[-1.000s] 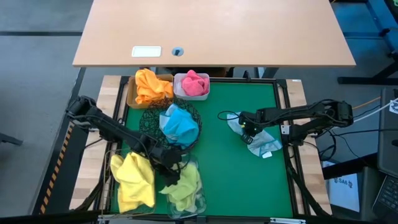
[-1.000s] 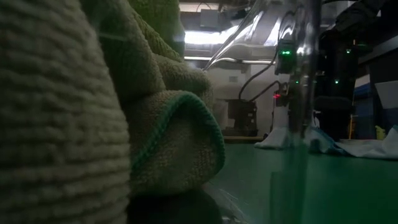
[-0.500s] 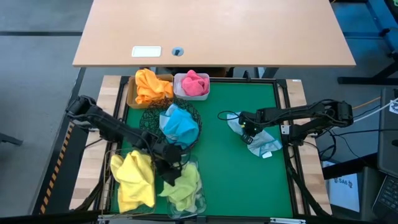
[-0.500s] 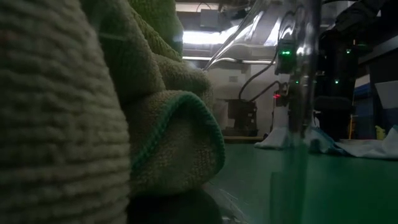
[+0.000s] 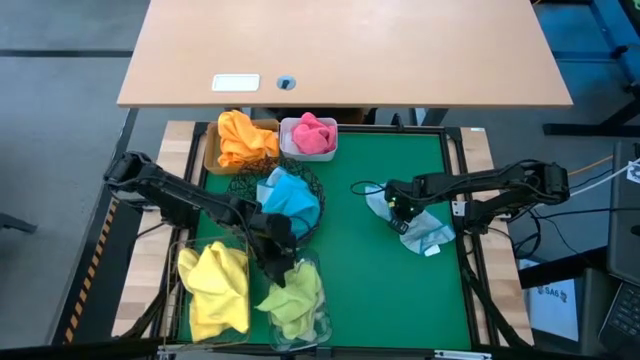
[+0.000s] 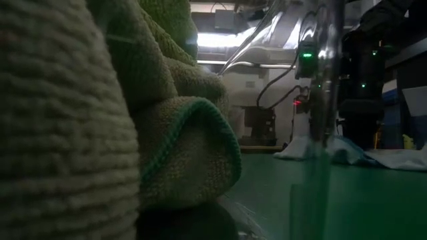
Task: Sort microfiber towel by color & place in baskets
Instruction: Put the light blue microfiber towel into the mesh basket
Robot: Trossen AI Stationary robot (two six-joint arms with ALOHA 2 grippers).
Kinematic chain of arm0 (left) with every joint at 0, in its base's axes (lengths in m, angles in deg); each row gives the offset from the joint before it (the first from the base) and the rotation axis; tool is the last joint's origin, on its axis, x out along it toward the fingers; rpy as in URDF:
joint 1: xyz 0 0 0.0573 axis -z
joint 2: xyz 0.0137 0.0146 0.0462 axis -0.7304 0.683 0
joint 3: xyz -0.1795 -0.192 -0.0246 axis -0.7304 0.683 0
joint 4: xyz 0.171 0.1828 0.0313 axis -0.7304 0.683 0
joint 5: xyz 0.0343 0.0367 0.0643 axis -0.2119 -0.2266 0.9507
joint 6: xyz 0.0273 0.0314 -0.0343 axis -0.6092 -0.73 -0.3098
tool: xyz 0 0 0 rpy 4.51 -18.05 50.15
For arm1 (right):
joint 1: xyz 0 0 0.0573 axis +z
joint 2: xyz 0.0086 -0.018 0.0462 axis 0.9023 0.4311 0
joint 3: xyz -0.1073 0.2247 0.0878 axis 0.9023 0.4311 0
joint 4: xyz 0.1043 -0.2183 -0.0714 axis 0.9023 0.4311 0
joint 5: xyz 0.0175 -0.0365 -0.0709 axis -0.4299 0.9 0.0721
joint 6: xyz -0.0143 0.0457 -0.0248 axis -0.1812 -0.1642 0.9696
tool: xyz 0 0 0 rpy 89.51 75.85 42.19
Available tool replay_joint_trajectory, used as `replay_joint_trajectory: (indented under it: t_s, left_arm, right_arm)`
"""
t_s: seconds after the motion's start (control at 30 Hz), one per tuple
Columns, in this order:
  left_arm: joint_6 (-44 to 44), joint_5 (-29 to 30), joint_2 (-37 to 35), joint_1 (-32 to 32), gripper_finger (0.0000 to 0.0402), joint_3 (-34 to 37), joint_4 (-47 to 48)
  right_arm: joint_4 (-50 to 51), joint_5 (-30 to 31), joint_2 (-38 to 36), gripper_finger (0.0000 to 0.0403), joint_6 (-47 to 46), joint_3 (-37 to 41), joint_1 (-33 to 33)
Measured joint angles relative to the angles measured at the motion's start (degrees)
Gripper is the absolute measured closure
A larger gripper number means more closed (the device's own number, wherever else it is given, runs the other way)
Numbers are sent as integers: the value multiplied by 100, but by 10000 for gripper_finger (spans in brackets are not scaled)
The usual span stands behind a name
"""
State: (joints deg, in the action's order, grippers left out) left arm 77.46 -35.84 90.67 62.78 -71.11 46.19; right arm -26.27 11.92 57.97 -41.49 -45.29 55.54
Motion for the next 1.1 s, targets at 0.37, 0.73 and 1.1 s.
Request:
replay_joint_trajectory:
  t_s: [0.37, 0.73, 1.1]
  left_arm:
    - [-1465, 1601, -1157, -323, 257, -7, 62]
    - [-3378, 2882, -2583, -731, 257, -7, 329]
    - [-5077, 3489, -3829, -1328, 257, -7, 1142]
  right_arm:
    - [-25, -936, -280, 366, 179, -571, 0]
    - [-28, -1200, -290, 365, 527, -2116, -5]
    - [-1701, -1269, -266, 365, 721, -3463, -7]
